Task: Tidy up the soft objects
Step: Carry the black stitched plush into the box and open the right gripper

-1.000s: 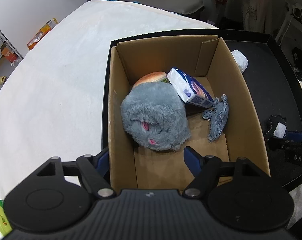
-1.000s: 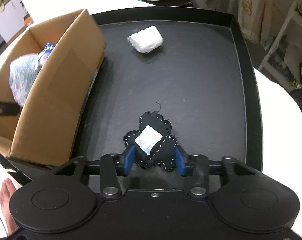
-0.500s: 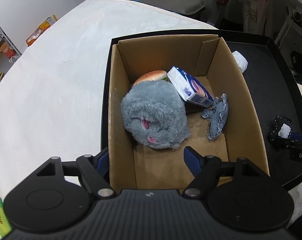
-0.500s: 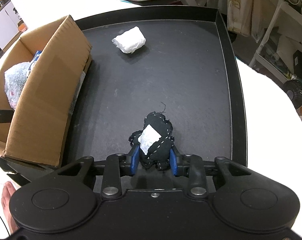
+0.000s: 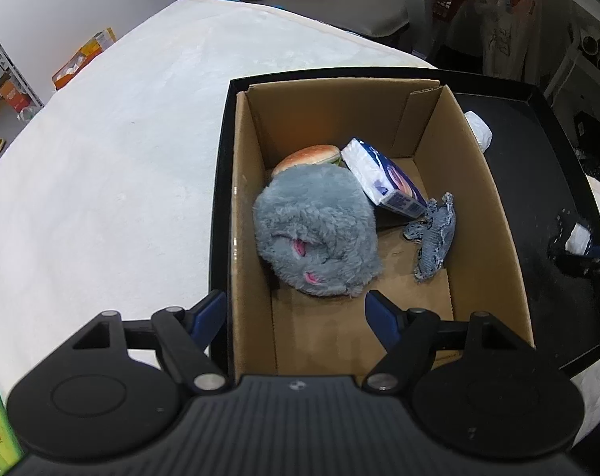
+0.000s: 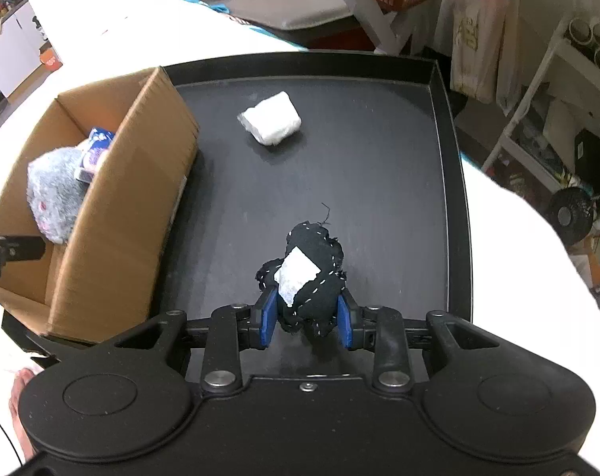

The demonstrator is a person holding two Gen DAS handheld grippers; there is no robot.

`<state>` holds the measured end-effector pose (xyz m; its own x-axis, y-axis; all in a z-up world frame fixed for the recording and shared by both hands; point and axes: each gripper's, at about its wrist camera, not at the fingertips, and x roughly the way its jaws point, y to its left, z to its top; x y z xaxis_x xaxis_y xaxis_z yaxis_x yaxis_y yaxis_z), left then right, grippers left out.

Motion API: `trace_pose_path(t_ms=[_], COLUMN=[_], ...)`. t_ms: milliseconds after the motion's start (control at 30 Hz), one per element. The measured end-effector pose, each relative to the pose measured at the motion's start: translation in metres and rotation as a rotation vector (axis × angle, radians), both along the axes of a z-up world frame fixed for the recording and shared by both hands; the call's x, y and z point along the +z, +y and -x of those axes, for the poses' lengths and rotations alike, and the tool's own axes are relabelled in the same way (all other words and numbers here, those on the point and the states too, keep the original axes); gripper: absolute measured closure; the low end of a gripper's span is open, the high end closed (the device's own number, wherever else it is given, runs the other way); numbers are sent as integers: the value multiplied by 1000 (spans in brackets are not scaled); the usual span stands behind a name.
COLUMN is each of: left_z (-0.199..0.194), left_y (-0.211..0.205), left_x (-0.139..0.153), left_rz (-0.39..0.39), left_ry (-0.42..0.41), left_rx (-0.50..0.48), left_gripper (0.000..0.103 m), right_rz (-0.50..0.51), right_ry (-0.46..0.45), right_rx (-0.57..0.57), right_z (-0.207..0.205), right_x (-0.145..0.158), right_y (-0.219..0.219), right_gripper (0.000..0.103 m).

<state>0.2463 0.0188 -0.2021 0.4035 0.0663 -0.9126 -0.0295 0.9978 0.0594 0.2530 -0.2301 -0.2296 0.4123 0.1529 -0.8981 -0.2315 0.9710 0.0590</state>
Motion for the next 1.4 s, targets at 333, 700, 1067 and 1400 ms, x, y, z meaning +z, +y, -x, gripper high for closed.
trace_pose_path(t_ms=[333,700,1067,1400], left_z=[8,22,36,41], left_y=[9,29,48,55], left_x=[10,15,7,-2], left_rz=[23,66,96,148], left_ry=[-18,-40,-54,-71], left_rx=[-9,5,25,42], left_gripper=[27,28,31,58], right_rz=[-3,-11,-15,-8], right_ry=[-45,-106,-152,-168], right_rx=[5,15,41,73], right_z=[-1,6,11,15], right_x=[28,58,80,89], right_y=[8,17,39,61], right_gripper=[72,72,72,72])
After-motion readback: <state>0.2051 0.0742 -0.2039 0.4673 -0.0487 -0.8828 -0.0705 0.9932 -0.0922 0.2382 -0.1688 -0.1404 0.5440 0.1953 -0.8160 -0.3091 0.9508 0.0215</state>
